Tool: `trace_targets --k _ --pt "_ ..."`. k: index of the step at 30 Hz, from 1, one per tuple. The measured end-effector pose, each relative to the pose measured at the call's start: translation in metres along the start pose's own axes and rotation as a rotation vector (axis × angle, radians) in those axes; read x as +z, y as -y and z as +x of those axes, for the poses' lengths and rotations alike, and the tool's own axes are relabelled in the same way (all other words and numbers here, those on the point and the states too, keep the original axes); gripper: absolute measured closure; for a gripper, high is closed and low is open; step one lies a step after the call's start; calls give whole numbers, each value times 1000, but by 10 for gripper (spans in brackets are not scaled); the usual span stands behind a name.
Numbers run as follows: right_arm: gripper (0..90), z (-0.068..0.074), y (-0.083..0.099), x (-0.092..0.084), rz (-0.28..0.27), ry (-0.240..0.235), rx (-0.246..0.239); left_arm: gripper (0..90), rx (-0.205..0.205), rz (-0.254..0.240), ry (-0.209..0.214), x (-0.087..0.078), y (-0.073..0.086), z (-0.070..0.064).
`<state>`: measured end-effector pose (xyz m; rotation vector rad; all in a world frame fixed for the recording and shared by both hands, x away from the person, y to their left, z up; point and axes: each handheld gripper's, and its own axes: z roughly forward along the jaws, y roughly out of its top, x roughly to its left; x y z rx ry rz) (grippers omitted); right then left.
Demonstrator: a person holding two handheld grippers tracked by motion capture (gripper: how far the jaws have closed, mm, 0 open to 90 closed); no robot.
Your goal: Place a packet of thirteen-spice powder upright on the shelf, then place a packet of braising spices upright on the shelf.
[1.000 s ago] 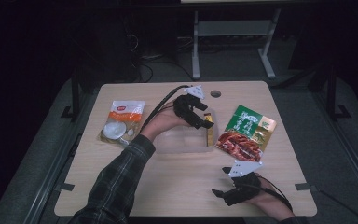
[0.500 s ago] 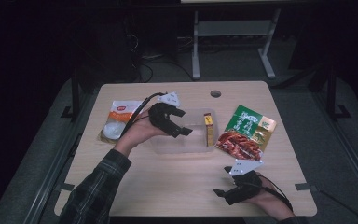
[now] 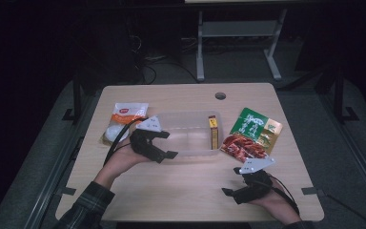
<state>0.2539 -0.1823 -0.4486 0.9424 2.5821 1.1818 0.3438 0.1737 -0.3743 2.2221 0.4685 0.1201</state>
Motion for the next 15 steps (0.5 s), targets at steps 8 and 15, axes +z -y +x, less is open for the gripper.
trace_targets --k 8,15 --pt "252 -11 -3 0 1 39 26 179 -57 -8 0 -13 47 -13" --pt "483 -28 -11 -3 -25 109 49 172 -90 -1 -15 -22 82 -23"
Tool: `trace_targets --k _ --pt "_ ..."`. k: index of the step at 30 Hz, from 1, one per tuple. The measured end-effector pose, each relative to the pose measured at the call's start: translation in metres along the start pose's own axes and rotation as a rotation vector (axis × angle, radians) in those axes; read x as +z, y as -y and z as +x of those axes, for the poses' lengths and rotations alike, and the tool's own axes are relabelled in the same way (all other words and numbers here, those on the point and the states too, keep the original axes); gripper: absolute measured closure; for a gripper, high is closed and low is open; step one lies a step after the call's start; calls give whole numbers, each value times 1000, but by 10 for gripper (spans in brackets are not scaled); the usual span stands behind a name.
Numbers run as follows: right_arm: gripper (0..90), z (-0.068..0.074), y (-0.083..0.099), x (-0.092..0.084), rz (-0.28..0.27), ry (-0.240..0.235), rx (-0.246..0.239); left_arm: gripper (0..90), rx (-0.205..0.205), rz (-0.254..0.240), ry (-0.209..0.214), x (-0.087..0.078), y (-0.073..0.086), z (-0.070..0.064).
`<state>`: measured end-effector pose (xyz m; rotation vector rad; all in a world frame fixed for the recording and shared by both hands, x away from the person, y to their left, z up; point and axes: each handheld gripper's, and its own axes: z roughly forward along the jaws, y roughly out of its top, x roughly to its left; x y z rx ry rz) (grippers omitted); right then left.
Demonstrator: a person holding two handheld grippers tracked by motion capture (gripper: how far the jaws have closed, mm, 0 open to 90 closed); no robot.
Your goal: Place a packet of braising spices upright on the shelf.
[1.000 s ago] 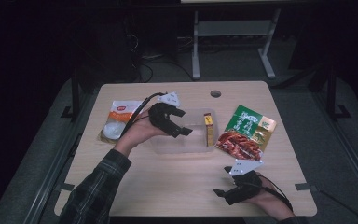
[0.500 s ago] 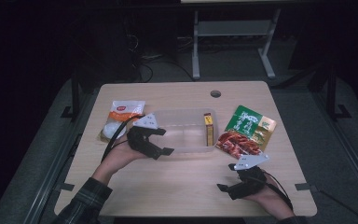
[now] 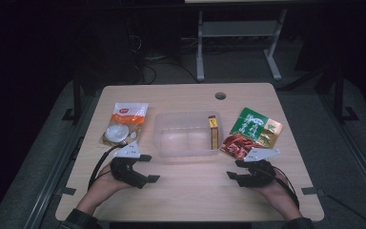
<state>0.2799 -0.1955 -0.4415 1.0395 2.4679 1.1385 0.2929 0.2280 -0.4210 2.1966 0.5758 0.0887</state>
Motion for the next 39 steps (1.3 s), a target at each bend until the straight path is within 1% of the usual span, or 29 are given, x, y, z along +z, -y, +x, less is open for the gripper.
trace_targets --k 2,3,4,5,6,8,9,11,12,13,16,17,18,19,21,22,23,25,26,27,28,29,31,32,33,35,37,38,39 --pt "553 -5 -2 1 11 16 22 172 1 14 -22 -1 9 -3" --pt "632 -11 -4 3 14 46 23 172 -6 18 -23 -2 13 -4" --pt "632 -11 -4 3 14 46 23 172 -2 23 -25 -2 16 -5" --pt "672 -15 -5 4 20 61 29 169 -2 25 -30 -2 20 -6" --pt "707 -20 -6 5 19 80 23 166 -8 31 -27 -3 23 -6" --pt "789 -30 -8 6 24 108 38 161 0 45 -36 -3 28 -7" --pt "818 -35 -9 6 32 128 43 158 -7 45 -33 -3 30 -6" --pt "888 -47 -11 8 37 149 49 158 -14 48 -23 -2 32 -5" --pt "894 -53 -13 9 39 164 49 157 -16 48 -24 -1 32 -4" --pt "895 -59 -14 9 41 167 55 157 -14 53 -23 0 32 -3" --pt "896 -75 -18 14 65 201 55 157 -13 87 -33 4 33 -1" --pt "896 -85 -20 19 78 216 62 157 -7 91 -37 6 34 0" --pt "896 -85 -20 19 78 216 62 157 -8 96 -38 6 34 0" --pt "897 -90 -22 21 82 225 67 157 -11 93 -39 6 34 0" --pt "897 -98 -25 24 60 223 80 157 -11 90 -42 6 34 0" --pt "897 -100 -26 26 72 225 83 157 -12 87 -42 6 34 0" --pt "897 -102 -28 28 79 238 71 157 -11 87 -43 5 34 0" --pt "897 -104 -29 31 68 228 79 157 -13 84 -44 5 35 0" --pt "897 -104 -30 32 74 221 73 157 -16 79 -44 5 35 0" --pt "896 -102 -30 36 92 215 53 157 -17 80 -44 4 35 1" --pt "896 -102 -30 36 92 215 53 157 -20 80 -45 4 35 1" --pt "897 -101 -29 38 103 210 49 157 -18 79 -45 4 35 3" --pt "897 -99 -29 43 124 201 48 157 -27 78 -46 4 35 3" --pt "898 -99 -28 45 128 206 40 157 -27 81 -45 4 35 4" --pt "900 -99 -28 46 144 208 36 157 -32 82 -45 4 35 4" --pt "900 -98 -28 47 151 211 29 157 -32 83 -44 5 36 5" --pt "900 -96 -28 49 176 223 5 157 -34 87 -45 5 36 5" --pt "900 -96 -28 49 179 221 13 157 -35 88 -45 5 37 5" --pt "900 -98 -28 48 190 207 27 157 -37 94 -44 5 38 5"
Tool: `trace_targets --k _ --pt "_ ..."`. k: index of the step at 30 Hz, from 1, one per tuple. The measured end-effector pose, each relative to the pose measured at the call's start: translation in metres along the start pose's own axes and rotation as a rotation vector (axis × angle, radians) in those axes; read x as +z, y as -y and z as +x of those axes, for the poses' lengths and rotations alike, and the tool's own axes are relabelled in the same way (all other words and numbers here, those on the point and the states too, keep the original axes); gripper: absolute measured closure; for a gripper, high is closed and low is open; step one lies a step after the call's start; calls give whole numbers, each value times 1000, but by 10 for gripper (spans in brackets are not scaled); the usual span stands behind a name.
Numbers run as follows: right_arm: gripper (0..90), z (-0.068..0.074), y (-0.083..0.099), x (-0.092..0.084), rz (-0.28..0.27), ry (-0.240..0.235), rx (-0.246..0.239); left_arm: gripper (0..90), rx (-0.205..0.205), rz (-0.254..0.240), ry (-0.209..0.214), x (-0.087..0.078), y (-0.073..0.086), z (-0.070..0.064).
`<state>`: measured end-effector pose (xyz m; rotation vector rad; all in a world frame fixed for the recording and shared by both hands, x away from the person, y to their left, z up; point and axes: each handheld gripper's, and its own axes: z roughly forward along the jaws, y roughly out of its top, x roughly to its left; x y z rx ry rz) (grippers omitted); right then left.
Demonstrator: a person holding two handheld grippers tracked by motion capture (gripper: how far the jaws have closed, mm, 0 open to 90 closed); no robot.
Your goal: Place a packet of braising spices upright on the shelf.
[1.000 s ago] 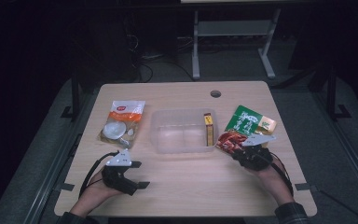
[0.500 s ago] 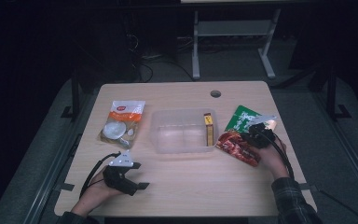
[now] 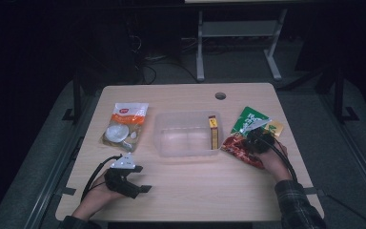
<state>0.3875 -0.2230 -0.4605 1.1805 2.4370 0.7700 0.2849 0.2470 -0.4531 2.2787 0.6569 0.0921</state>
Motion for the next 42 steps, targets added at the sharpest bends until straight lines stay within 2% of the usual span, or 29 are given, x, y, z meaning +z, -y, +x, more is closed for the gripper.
trace_targets --k 5,7,11,12,13,15,17,19,21,23,27,30,33,35,37,38,40,41,42 --pt "900 -4 5 -4 3 -34 22 157 -11 -6 1 -1 1 0" --pt "900 -4 9 -8 7 -46 9 157 -13 -7 1 -1 1 0" --pt "900 -1 20 -15 -6 -81 26 157 -14 -1 5 0 1 1" --pt "900 1 21 -17 6 -89 36 157 -12 0 4 0 1 1" --pt "900 3 24 -19 -6 -87 8 157 -10 1 4 0 1 1" --pt "900 4 25 -20 3 -92 17 157 -12 0 5 1 1 0" --pt "900 5 25 -22 -14 -84 -15 157 -12 0 5 1 1 0" --pt "900 5 24 -25 4 -63 -46 157 -10 0 4 0 1 0" --pt "900 4 26 -28 19 -51 -53 157 -14 -3 5 -1 1 0" --pt "900 3 28 -28 19 -65 -52 157 -18 -7 6 -1 1 1" --pt "900 7 28 -28 40 -64 -73 157 -17 -3 5 -2 1 0" --pt "900 11 29 -29 39 -81 -84 157 -13 8 7 -1 1 0" --pt "900 15 33 -31 29 -116 -85 157 -6 14 9 0 1 -1" --pt "900 21 34 -31 31 -168 -85 157 -6 19 11 1 1 -1" --pt "900 27 35 -32 28 -176 -101 157 -1 24 11 1 1 -1" --pt "900 30 34 -32 25 -168 -130 157 -3 24 11 1 1 -2" --pt "900 29 34 -33 27 -171 -134 157 0 18 13 1 1 -2" --pt "900 27 33 -33 30 -156 -134 157 0 17 13 1 1 -2" --pt "900 24 31 -34 41 -102 -148 157 0 17 14 1 1 -2"
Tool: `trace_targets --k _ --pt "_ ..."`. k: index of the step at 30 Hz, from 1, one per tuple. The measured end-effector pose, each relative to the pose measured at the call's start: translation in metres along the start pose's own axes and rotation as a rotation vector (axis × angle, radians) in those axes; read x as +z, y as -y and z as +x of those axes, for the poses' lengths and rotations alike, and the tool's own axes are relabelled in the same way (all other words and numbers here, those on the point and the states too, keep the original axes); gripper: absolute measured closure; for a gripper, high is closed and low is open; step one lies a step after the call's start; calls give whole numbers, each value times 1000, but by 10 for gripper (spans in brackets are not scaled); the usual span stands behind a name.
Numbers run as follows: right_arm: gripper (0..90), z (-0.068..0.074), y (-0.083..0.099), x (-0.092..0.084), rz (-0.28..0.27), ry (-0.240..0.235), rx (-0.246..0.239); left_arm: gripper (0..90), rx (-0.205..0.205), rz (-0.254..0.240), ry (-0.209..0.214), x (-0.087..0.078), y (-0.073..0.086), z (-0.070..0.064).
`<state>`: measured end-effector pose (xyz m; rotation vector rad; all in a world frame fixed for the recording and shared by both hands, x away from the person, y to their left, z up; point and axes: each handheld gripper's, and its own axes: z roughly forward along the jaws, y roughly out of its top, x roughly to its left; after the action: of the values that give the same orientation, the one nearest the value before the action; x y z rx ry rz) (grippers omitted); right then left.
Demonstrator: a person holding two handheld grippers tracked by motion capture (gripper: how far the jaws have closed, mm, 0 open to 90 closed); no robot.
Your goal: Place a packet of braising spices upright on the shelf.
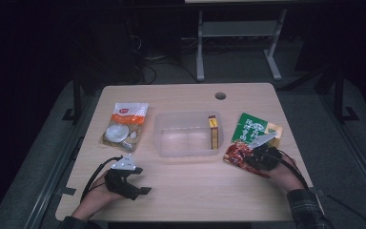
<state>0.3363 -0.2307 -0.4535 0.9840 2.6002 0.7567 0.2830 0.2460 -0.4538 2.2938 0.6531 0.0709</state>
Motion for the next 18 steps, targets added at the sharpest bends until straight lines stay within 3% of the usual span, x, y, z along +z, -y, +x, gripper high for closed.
trace_targets --k 3,5,7,9,12,18 --pt "900 -18 -1 -3 1 99 31 157 3 5 0 0 0 0" --pt "900 -26 0 -1 23 125 29 157 5 5 3 0 0 0" --pt "900 -27 0 1 23 121 21 157 6 4 5 0 0 0" --pt "900 -26 0 2 36 80 20 157 4 6 5 0 0 0" --pt "900 -19 -2 2 61 83 -14 157 3 1 7 0 0 0" --pt "900 -10 -1 0 75 29 -34 157 -5 1 13 0 1 -1"
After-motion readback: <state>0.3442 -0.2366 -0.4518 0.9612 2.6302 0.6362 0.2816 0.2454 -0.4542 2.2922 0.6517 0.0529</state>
